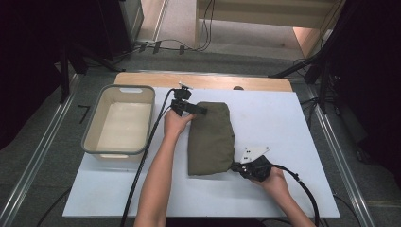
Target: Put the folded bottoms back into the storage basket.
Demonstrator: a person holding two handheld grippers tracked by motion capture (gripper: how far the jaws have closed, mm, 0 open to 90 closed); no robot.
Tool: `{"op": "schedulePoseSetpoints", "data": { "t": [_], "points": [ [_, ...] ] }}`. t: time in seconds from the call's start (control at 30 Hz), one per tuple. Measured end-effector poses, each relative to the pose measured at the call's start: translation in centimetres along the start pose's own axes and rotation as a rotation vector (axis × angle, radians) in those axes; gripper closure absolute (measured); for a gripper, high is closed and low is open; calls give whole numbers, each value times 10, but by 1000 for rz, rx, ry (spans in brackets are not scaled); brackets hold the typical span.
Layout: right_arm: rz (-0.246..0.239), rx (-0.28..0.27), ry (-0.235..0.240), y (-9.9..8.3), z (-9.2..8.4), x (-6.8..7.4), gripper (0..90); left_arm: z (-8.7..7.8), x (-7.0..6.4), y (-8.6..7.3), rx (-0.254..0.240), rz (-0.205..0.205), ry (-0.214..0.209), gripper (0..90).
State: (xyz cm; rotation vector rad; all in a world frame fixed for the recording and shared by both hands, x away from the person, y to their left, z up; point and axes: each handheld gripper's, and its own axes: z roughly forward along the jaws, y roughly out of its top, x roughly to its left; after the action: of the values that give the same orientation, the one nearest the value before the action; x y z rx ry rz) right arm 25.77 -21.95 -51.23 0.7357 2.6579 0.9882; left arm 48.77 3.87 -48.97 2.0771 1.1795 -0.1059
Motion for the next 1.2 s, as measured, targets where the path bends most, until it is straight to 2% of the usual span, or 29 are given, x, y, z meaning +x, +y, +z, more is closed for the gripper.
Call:
{"op": "schedulePoseSetpoints", "data": {
  "t": [0.13,0.63,1.2],
  "points": [
    [1,-1,1,0,0,0,827,3,2,-2,15,-17,-33,303],
    [5,-1,2,0,0,0,827,7,3,-4,40,-34,-78,417],
    [9,-1,2,0,0,0,827,5,1,-5,42,-25,-70,582]
  ]
}}
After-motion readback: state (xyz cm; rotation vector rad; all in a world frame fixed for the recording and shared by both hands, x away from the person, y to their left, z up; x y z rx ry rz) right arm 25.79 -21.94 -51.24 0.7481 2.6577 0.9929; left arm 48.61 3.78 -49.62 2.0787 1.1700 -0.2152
